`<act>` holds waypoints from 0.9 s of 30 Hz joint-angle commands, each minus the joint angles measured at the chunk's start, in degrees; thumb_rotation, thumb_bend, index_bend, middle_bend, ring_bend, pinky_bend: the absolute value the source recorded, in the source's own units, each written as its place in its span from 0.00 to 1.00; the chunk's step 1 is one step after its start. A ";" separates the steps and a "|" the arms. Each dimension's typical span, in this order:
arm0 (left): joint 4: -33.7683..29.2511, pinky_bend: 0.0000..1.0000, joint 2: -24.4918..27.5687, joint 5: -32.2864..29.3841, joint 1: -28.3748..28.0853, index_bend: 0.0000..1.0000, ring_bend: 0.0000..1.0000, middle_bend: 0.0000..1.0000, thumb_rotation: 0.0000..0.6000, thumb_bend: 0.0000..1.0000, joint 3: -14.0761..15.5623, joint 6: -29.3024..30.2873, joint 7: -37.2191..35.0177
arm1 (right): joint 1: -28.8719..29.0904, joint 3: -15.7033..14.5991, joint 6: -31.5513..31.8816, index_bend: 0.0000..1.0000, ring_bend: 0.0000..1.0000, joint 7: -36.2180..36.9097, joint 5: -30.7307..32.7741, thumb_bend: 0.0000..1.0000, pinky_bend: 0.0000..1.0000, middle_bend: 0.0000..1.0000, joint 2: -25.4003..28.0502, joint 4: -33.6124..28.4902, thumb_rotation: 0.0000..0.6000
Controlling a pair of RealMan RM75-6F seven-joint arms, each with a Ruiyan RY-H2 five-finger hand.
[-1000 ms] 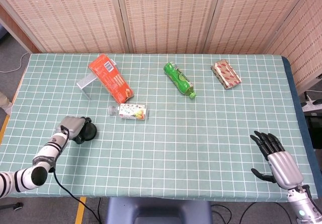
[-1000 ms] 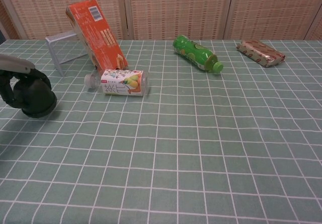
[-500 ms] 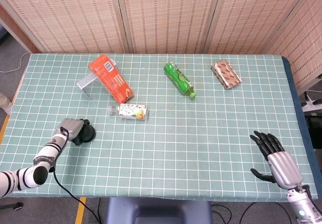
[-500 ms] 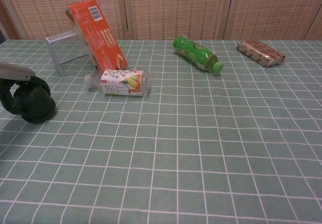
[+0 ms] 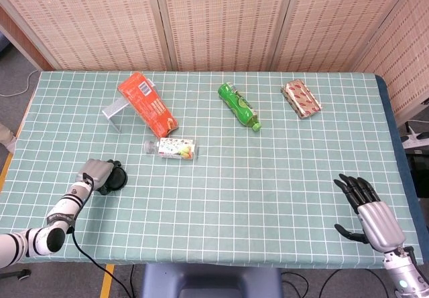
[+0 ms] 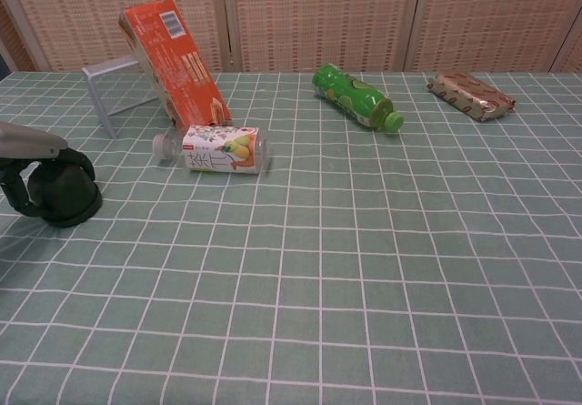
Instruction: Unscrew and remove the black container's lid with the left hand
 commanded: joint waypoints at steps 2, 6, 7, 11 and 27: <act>0.07 0.57 0.04 0.63 0.44 0.38 0.49 0.51 1.00 0.52 -0.17 0.49 -0.04 | 0.09 -0.03 -0.19 0.00 0.00 0.02 0.00 0.13 0.00 0.00 -0.04 0.02 1.00; 0.16 0.42 0.24 0.84 0.60 0.12 0.26 0.26 1.00 0.48 -0.23 0.38 0.08 | 0.06 -0.10 -0.12 0.00 0.00 0.06 -0.13 0.13 0.00 0.00 -0.02 -0.04 1.00; 0.09 0.33 0.40 0.72 0.52 0.07 0.18 0.18 1.00 0.47 -0.17 0.01 0.14 | 0.02 -0.09 -0.04 0.00 0.00 0.04 -0.12 0.13 0.00 0.00 0.03 -0.09 1.00; 0.22 0.11 0.99 -0.09 0.12 0.00 0.01 0.02 1.00 0.46 -0.30 -1.40 -0.08 | -0.25 0.09 0.50 0.00 0.00 0.23 0.16 0.13 0.00 0.00 0.30 -0.43 1.00; 1.39 0.03 0.30 1.07 0.72 0.00 0.00 0.00 1.00 0.36 -0.76 -1.23 -0.69 | -0.29 0.03 0.86 0.00 0.00 1.02 -0.36 0.13 0.00 0.00 0.38 -0.22 1.00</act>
